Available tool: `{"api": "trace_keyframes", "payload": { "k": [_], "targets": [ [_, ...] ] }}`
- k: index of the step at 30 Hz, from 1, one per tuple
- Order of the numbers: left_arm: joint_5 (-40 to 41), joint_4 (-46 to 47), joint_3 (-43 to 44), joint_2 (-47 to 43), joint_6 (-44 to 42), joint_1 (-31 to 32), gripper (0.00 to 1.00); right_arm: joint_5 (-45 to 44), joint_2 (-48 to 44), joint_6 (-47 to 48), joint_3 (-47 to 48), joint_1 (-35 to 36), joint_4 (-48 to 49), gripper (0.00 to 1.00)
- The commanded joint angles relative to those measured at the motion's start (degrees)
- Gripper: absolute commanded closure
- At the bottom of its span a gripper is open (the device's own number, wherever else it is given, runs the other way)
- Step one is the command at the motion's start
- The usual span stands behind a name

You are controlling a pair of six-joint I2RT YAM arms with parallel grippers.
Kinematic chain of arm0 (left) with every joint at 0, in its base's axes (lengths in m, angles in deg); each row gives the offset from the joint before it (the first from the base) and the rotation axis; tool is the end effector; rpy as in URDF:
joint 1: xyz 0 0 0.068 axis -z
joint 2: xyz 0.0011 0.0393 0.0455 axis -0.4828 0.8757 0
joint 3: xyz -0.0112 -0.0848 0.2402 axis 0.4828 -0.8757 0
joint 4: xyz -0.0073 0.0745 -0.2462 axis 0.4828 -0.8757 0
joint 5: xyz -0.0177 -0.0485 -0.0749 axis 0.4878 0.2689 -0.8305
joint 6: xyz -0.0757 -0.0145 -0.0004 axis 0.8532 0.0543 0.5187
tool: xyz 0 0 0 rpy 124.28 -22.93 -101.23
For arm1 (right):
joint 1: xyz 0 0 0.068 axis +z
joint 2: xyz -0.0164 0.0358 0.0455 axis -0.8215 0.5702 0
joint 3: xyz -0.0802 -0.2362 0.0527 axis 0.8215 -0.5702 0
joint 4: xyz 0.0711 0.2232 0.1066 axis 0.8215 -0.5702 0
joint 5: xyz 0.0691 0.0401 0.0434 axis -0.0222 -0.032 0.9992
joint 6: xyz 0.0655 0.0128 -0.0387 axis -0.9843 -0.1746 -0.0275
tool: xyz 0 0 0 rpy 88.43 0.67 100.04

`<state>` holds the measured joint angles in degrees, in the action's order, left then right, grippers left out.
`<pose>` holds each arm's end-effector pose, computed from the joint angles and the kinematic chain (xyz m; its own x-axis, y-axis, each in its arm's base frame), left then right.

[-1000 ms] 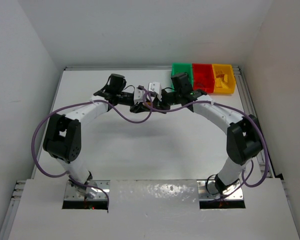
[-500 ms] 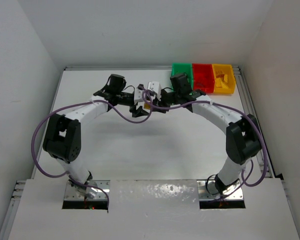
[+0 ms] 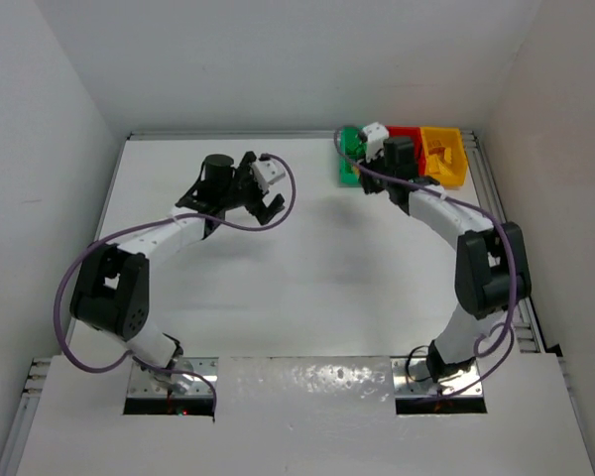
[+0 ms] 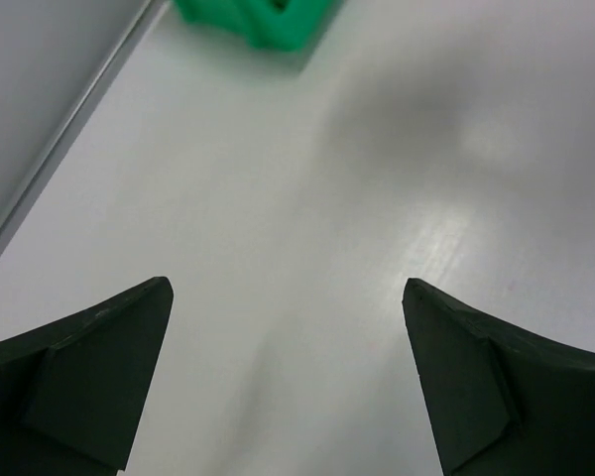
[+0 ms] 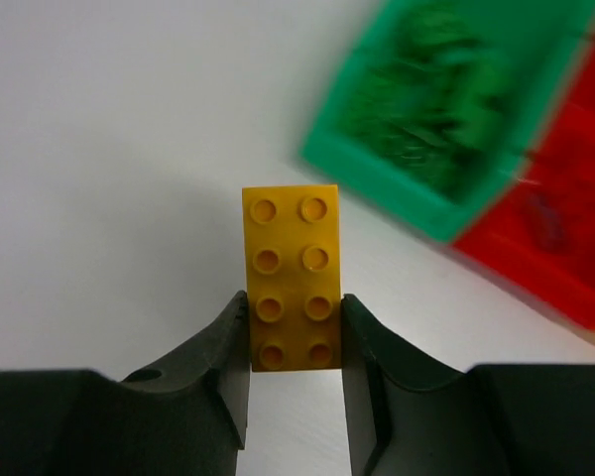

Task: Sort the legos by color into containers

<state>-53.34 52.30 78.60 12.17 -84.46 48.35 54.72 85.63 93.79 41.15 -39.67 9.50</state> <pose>0.3405 -0.1575 0.2280 0.0652 0.4970 -0.8653 0.8434 0.4360 0.3140 0.3876 0.1194 0.2008 -0.4761 -0.2404 -0.8459 -0.4518 0.8921 0.0008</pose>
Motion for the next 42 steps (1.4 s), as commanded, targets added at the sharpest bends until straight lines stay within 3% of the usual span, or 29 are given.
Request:
{"api": "trace_keyframes", "payload": {
  "k": [1, 7, 12, 16, 23, 26, 27, 28, 31, 42],
  "targets": [
    [16.1, 9.8, -0.2, -1.1, 13.3, -0.8, 0.0, -30.2, 4.6, -11.7, 10.6, -1.4, 1.6, 1.0],
    [15.6, 10.8, -3.8, -3.6, 14.5, -0.8, 0.0, -47.6, 16.3, -11.3, 25.4, -6.4, 1.4, 1.0],
    [16.7, 9.5, -5.7, -4.3, 14.7, -0.8, 0.0, -46.8, 24.1, -13.5, 33.4, -12.0, 2.6, 1.0],
    [17.3, 9.9, -5.7, -3.8, 16.0, -0.9, 0.0, -45.9, 29.8, -8.1, 41.9, -14.1, 1.6, 1.0],
    [17.8, 9.8, -5.2, -2.2, 16.1, -0.8, 0.0, -43.4, 35.5, -4.7, 47.1, -17.9, -1.4, 1.0],
    [18.1, 9.8, -4.9, -1.7, 16.4, -0.8, 0.0, -41.6, 36.3, -1.7, 45.9, -18.1, -0.6, 0.86],
    [18.0, 9.7, -4.7, -1.4, 16.3, -0.8, 0.0, -41.6, 36.4, -1.5, 45.6, -18.1, -0.6, 0.7],
    [17.9, 9.6, -4.5, -1.3, 16.0, -0.8, 0.0, -42.2, 36.3, -1.5, 45.3, -18.1, -0.6, 0.6],
    [18.0, 9.6, -4.2, -1.0, 15.6, -0.8, 0.0, -43.9, 34.9, -1.5, 42.8, -18.1, 2.3, 0.42],
    [16.5, 9.9, -4.2, -1.7, 16.7, -0.8, 0.0, -41.5, 28.6, -5.2, 38.7, -17.2, 2.3, 0.32]
  ]
}}
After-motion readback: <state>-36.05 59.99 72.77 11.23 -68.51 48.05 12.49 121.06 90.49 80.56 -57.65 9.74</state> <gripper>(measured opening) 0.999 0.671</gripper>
